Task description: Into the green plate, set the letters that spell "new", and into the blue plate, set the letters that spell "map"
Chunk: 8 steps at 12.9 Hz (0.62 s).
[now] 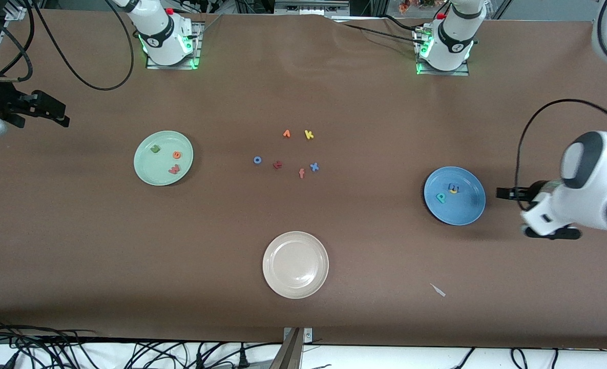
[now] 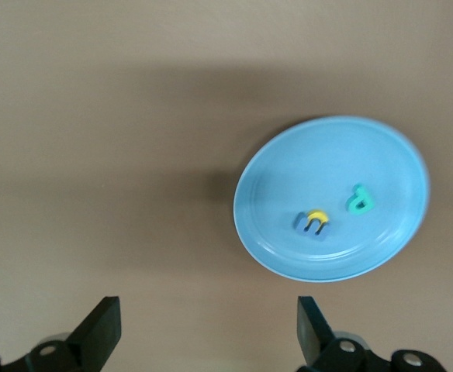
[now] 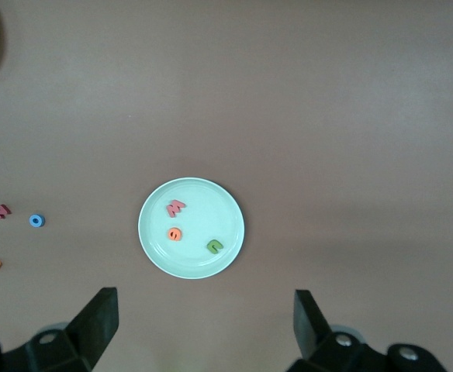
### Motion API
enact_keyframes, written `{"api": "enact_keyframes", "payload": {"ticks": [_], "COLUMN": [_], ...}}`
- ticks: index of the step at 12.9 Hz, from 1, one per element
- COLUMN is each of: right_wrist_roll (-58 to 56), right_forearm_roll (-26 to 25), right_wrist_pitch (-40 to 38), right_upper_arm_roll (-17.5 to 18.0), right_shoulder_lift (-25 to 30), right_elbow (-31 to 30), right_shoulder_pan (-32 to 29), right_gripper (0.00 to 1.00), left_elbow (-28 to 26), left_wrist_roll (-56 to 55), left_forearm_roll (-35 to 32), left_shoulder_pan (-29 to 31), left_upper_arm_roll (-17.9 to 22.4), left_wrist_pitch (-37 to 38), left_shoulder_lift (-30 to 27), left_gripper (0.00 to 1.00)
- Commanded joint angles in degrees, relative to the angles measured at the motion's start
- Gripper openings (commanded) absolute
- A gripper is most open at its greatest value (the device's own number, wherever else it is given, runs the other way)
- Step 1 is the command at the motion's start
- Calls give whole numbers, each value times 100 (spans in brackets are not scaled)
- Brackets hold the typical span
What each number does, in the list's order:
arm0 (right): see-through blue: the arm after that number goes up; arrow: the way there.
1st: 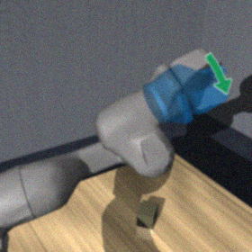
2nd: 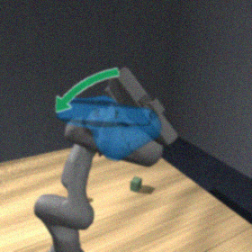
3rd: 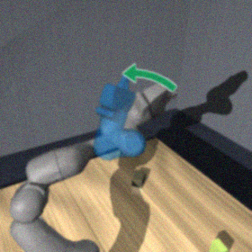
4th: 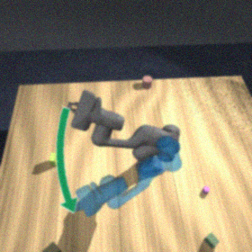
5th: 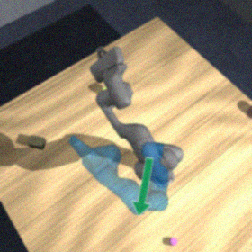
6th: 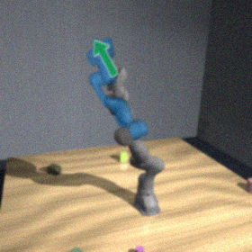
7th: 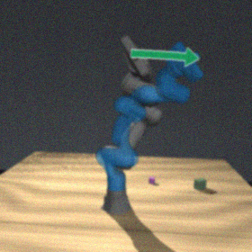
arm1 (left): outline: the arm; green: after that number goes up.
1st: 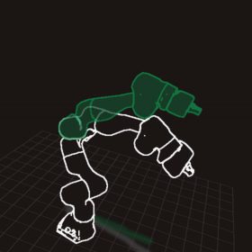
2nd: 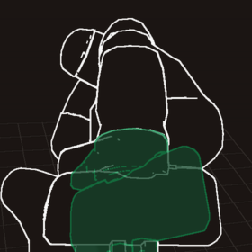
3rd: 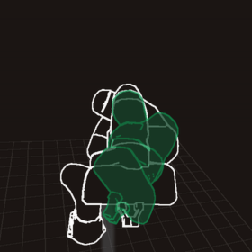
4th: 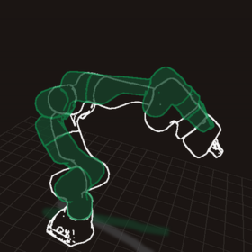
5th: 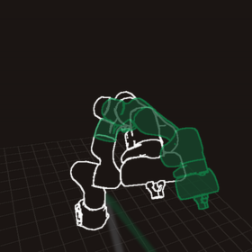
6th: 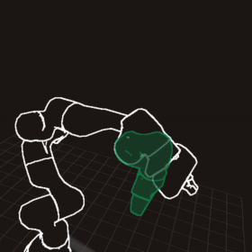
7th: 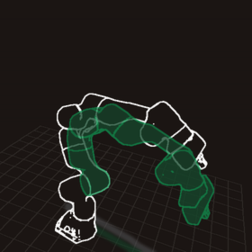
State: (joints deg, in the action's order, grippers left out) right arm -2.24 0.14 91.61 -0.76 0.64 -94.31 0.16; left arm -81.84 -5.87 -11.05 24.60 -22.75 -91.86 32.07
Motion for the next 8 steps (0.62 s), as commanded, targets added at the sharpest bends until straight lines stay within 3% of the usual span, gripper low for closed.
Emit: {"api": "enact_keyframes", "payload": {"ticks": [1,4,8], "right_wrist_roll": [48,57,48], "right_forearm_roll": [92,100,100], "right_wrist_pitch": [24,24,15], "right_upper_arm_roll": [49,49,49], "right_shoulder_lift": [77,77,77], "right_elbow": [-70,-70,-70], "right_shoulder_pan": [-51,-60,-60], "right_gripper": [100,100,100], "left_elbow": [-691,-930,-921], "left_wrist_roll": [59,103,95], "left_forearm_roll": [1514,1544,1116], "left_shoulder_pan": [-840,-1439,-1941], "left_upper_arm_roll": [1568,1975,2117], "left_wrist_pitch": [-541,-720,-36], "left_shoulder_lift": [-1296,-2290,-2802], "left_gripper": [100,100,100]}}
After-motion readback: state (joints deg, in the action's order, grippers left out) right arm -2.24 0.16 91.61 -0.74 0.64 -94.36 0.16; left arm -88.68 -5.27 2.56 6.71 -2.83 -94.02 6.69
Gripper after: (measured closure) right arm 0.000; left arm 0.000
